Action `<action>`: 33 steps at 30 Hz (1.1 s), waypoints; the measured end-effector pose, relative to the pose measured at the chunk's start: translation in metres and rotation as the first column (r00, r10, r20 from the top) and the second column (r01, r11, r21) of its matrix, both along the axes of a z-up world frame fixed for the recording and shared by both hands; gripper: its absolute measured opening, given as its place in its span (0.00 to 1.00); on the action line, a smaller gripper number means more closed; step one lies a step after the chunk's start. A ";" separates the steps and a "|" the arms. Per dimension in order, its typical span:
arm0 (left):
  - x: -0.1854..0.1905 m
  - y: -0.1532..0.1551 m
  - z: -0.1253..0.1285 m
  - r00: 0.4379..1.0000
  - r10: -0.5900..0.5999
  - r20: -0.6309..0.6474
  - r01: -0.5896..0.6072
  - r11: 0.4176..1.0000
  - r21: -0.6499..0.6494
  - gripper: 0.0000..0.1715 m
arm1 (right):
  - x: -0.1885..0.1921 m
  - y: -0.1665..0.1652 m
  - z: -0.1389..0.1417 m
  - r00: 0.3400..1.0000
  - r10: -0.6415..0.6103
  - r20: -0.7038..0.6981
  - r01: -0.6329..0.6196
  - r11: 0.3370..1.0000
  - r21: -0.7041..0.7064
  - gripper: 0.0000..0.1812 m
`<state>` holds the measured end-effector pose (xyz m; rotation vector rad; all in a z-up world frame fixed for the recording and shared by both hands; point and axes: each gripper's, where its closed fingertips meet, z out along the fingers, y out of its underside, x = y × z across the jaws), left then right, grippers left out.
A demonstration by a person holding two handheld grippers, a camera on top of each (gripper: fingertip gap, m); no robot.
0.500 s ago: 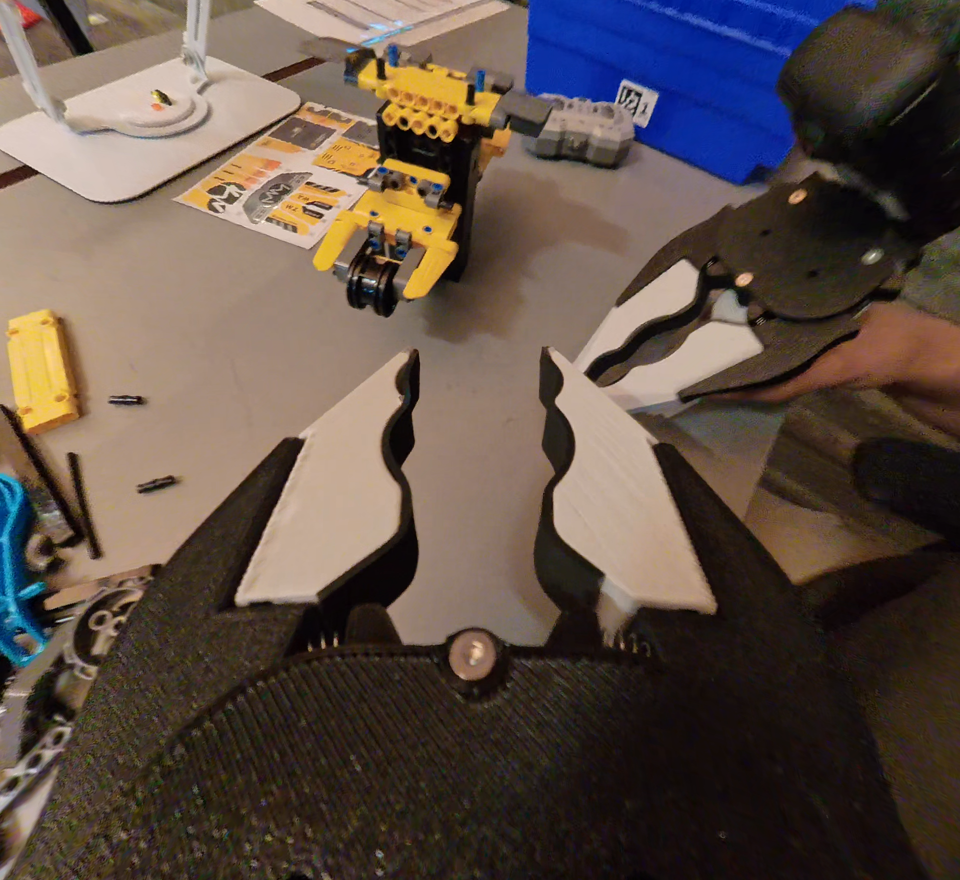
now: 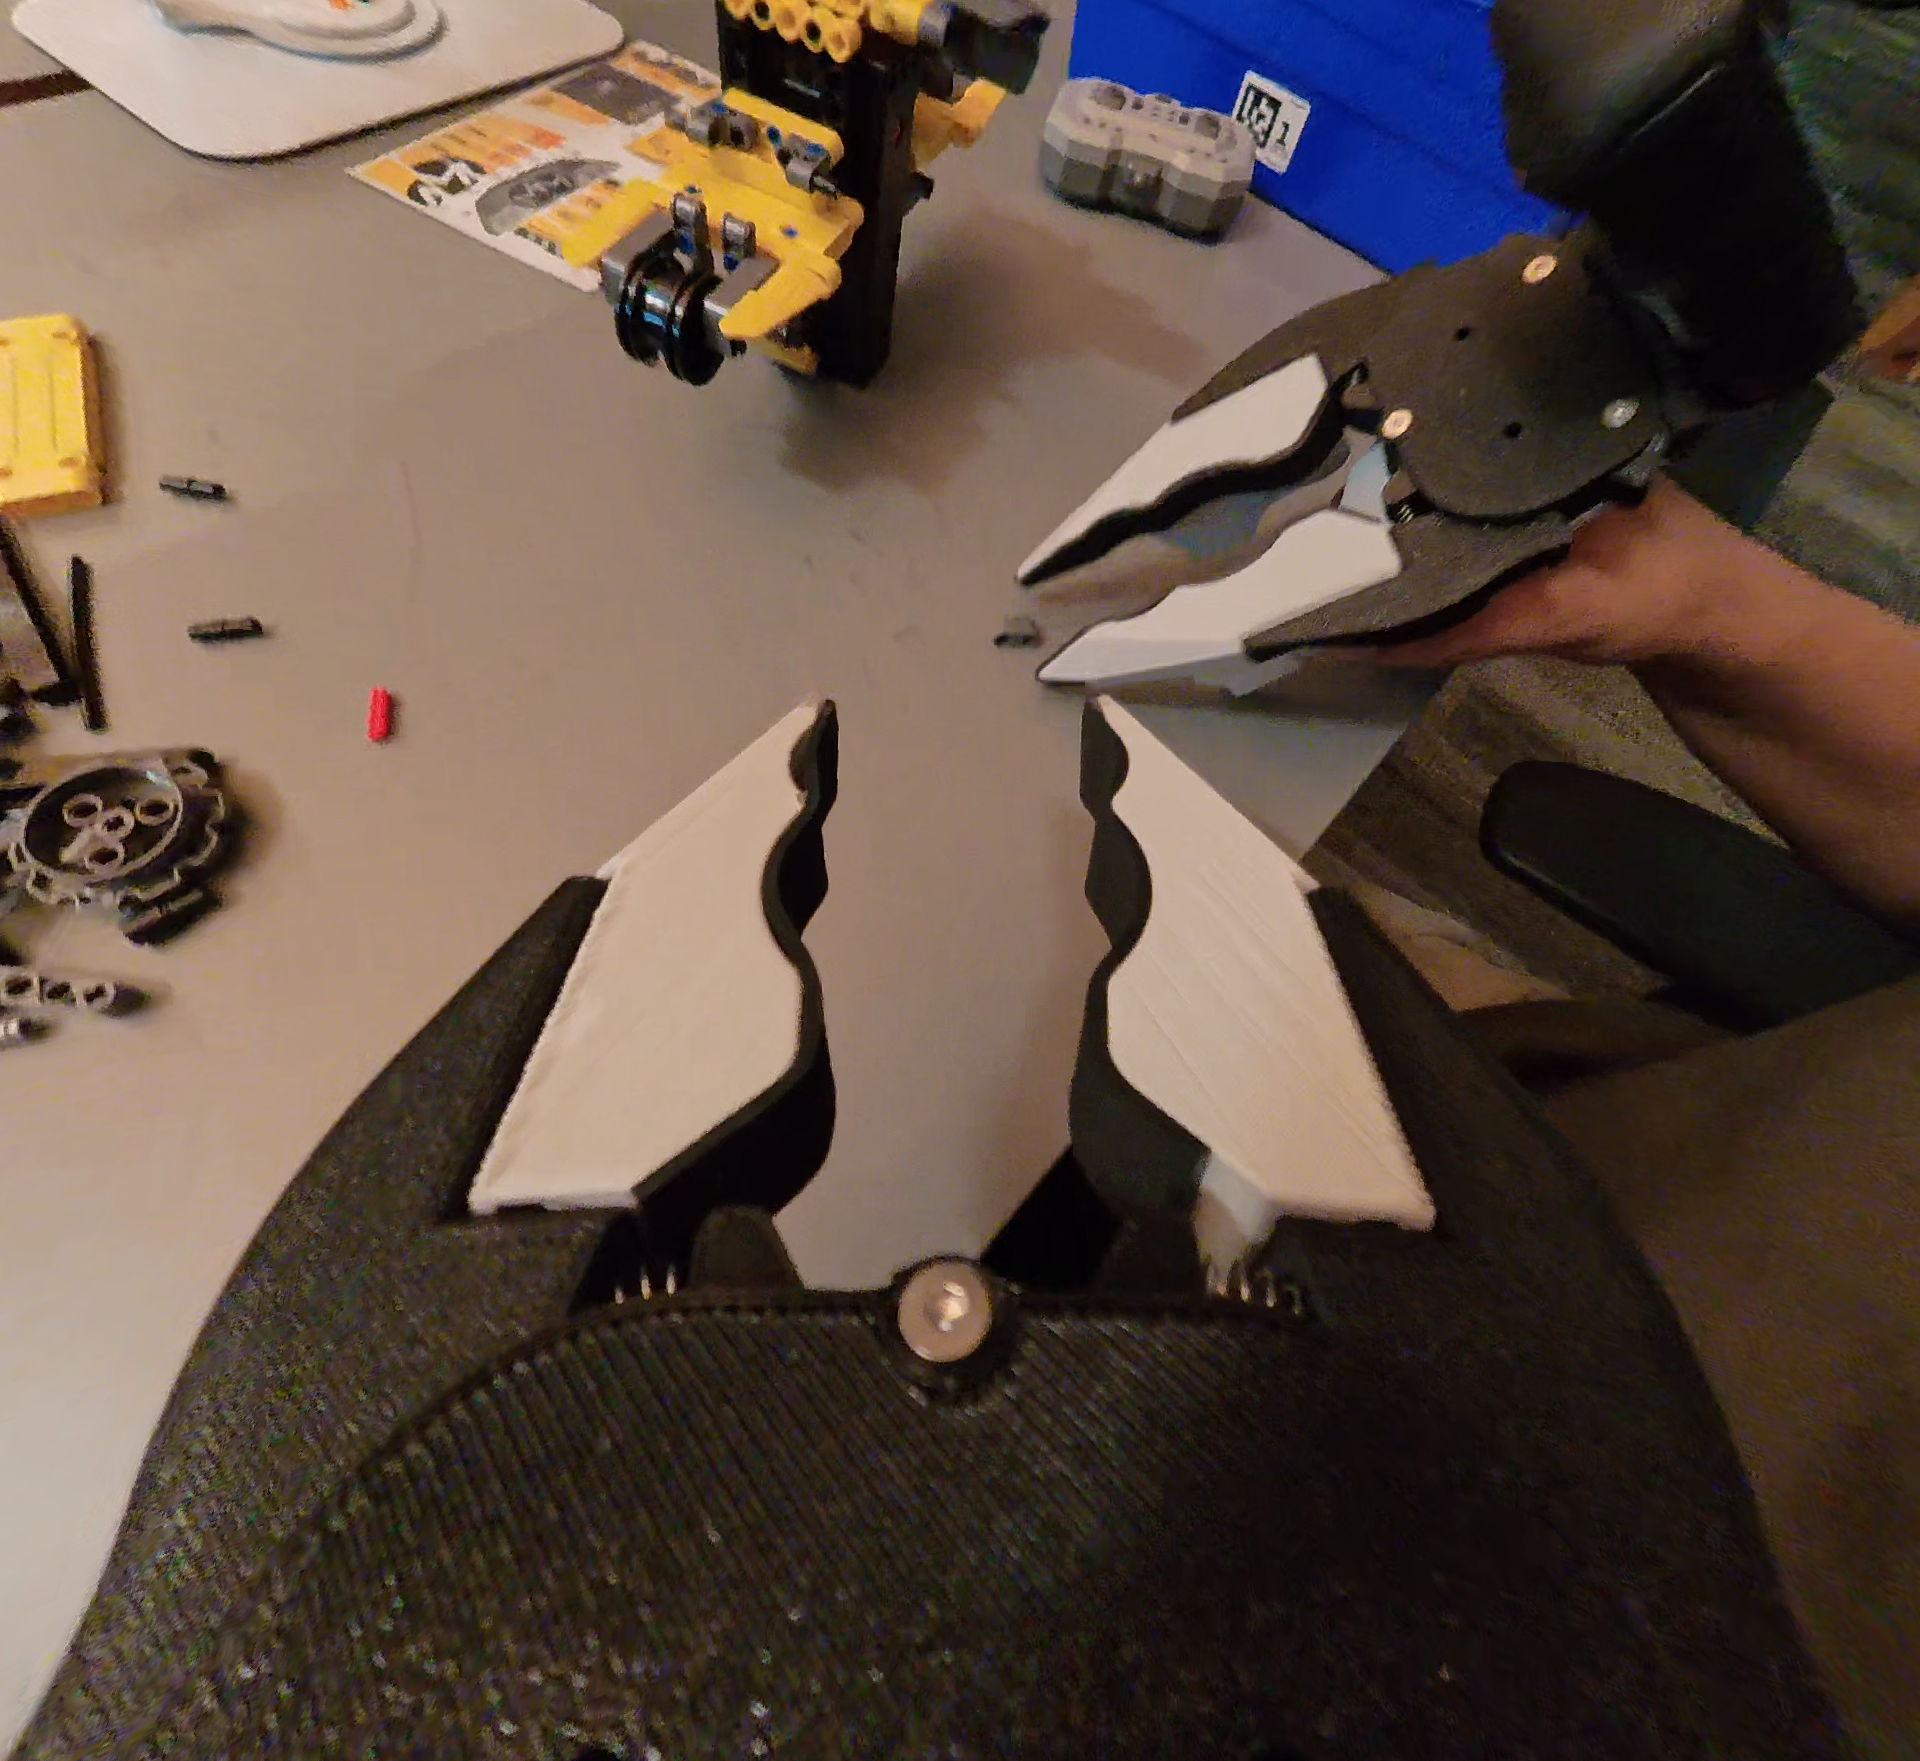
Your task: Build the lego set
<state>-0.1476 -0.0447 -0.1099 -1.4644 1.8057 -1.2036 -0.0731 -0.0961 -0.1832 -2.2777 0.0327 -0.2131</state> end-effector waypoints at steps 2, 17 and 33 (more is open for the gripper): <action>-0.008 -0.004 -0.006 1.000 0.000 -0.026 0.000 1.000 0.006 0.26 | 0.004 -0.010 0.008 1.000 -0.029 -0.002 0.029 0.998 0.051 0.20; 0.094 -0.033 -0.006 0.954 -0.271 0.130 0.248 0.954 0.170 0.21 | 0.059 -0.002 0.087 0.973 0.176 0.149 -0.226 0.854 0.468 0.03; 0.138 -0.043 0.045 0.750 -0.449 0.485 0.409 0.892 0.193 0.08 | 0.081 -0.001 0.089 0.991 0.118 -0.068 -0.057 0.813 0.579 0.02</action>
